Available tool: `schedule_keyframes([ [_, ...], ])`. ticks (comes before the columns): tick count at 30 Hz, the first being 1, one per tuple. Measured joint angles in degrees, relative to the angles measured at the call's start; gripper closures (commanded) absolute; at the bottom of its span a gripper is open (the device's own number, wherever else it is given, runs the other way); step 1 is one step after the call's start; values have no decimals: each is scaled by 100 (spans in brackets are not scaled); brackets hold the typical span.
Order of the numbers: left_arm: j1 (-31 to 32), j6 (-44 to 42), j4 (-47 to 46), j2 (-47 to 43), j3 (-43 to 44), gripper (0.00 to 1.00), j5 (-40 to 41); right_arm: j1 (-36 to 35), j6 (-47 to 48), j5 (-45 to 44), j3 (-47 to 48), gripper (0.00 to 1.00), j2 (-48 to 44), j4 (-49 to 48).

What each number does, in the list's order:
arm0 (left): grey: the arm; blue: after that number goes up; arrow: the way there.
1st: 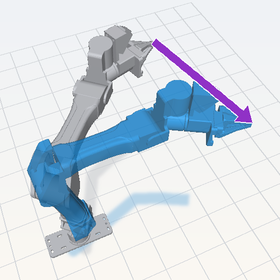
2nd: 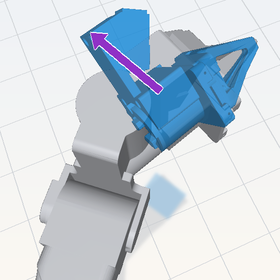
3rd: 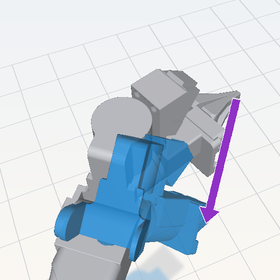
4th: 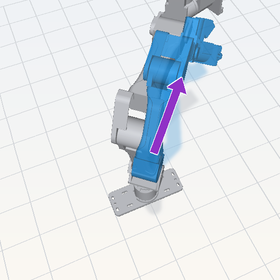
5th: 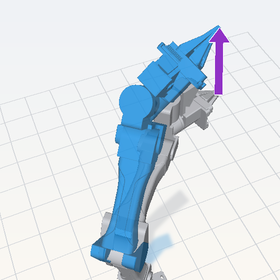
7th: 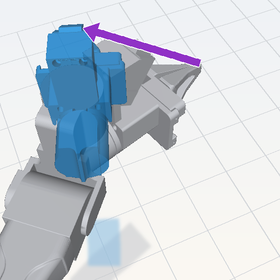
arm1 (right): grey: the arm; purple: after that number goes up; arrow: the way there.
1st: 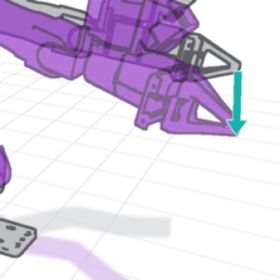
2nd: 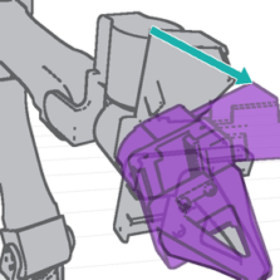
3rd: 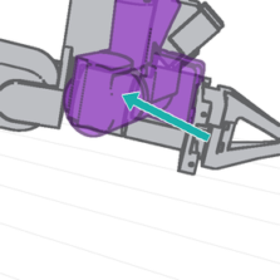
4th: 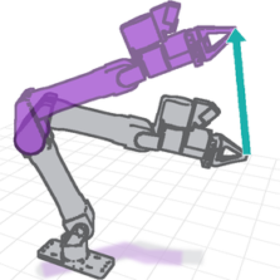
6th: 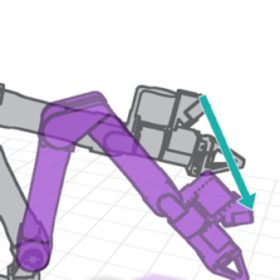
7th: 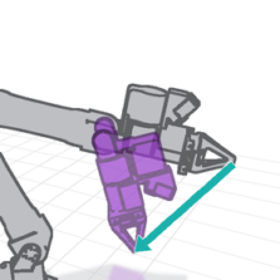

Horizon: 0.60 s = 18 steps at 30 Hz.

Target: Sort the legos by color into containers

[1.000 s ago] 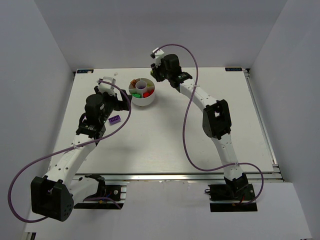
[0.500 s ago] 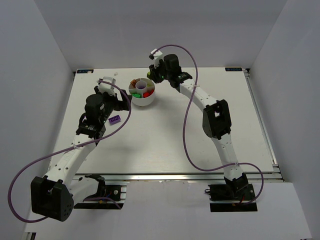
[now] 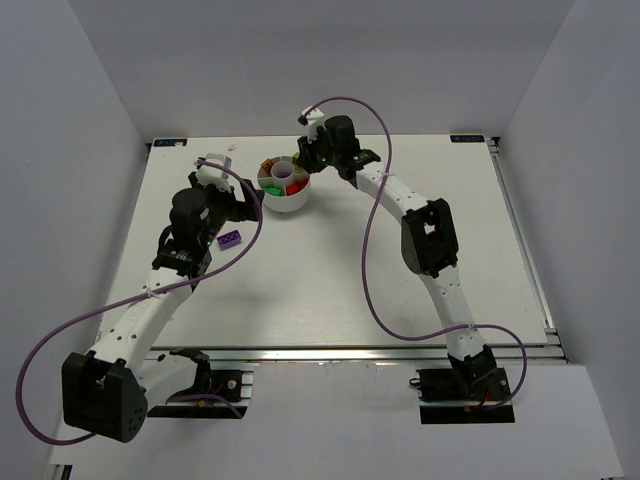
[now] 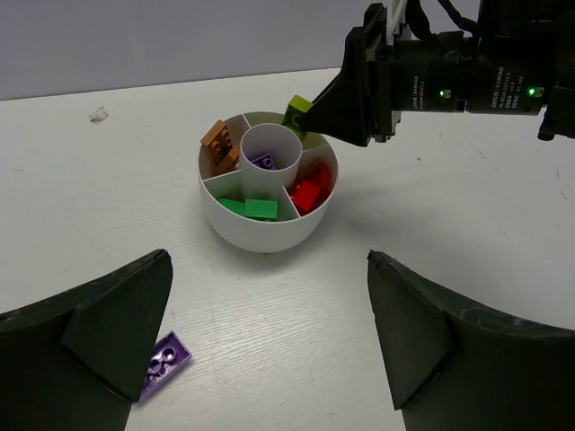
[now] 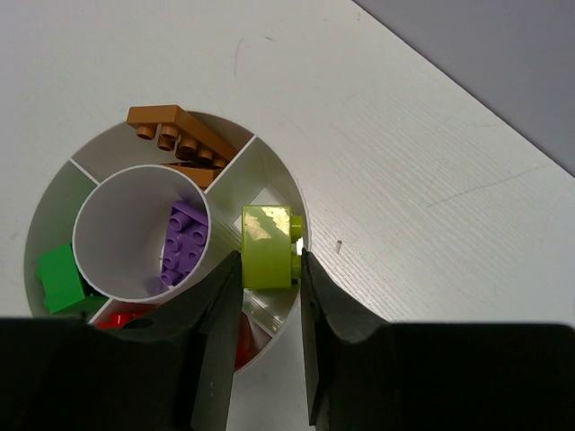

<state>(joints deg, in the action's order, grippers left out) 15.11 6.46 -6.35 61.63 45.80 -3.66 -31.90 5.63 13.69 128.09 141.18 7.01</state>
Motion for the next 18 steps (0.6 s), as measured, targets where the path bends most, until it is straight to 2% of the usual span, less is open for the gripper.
schedule_keyframes([
  [2,0,0,0,2,0,2,0,0,-35,-2,0,64,0,-31],
  [8,-2,26,0,13,0,2,2,2,-79,2,0,44,0,-28],
  [11,-31,94,-2,81,7,2,4,2,-74,9,-2,41,-2,-31],
  [16,-120,254,0,264,11,2,2,2,-44,15,-278,40,-136,-37],
  [18,-157,310,2,310,11,8,2,7,39,26,-590,38,-348,22],
])
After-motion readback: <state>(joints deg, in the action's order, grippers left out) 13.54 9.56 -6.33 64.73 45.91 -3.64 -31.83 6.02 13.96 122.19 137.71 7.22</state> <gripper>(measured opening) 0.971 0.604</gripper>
